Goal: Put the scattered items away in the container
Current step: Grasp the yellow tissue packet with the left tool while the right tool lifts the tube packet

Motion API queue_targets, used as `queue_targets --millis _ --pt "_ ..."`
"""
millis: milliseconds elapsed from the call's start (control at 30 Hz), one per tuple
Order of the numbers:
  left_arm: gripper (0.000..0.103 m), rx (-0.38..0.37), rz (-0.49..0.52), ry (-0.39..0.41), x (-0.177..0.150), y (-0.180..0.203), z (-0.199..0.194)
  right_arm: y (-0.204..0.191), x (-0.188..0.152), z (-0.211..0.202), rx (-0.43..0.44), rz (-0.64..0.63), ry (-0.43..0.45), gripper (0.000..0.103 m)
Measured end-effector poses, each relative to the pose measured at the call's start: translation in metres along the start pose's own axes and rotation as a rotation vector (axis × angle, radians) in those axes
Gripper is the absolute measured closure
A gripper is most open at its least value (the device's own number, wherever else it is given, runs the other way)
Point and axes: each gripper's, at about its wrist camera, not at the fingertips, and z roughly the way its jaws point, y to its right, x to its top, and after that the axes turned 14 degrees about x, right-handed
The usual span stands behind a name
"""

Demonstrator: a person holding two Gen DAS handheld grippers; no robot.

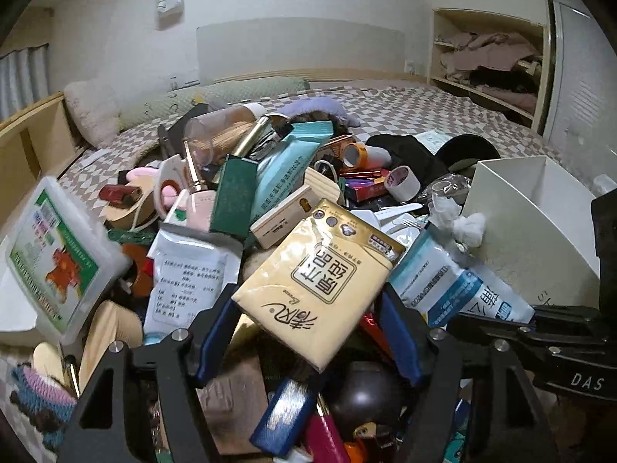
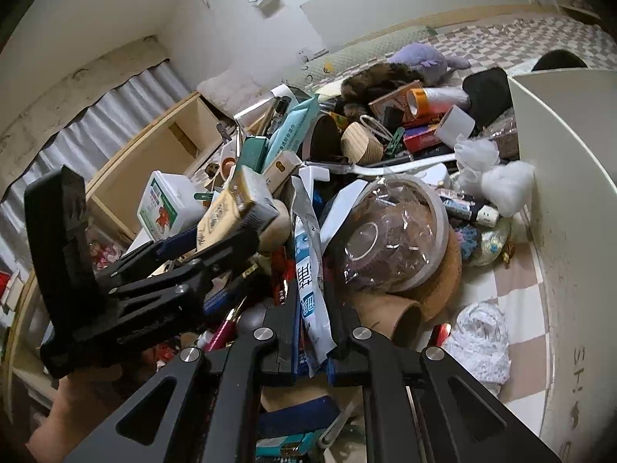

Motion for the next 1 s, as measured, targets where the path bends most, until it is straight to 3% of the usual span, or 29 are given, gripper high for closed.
queue_targets --millis 367,1000 --pt "0.033 -0.025 -0.096 -0.046 -0.022 -0.008 -0.022 -0.017 -0.006 -0.014 -0.045 -0.038 0.015 0.092" --pt "0.033 -0.061 -0.118 -0.019 -0.041 -0.007 -0.074 -0.041 -0.030 -0.055 -0.038 -0.006 0.101 0.092"
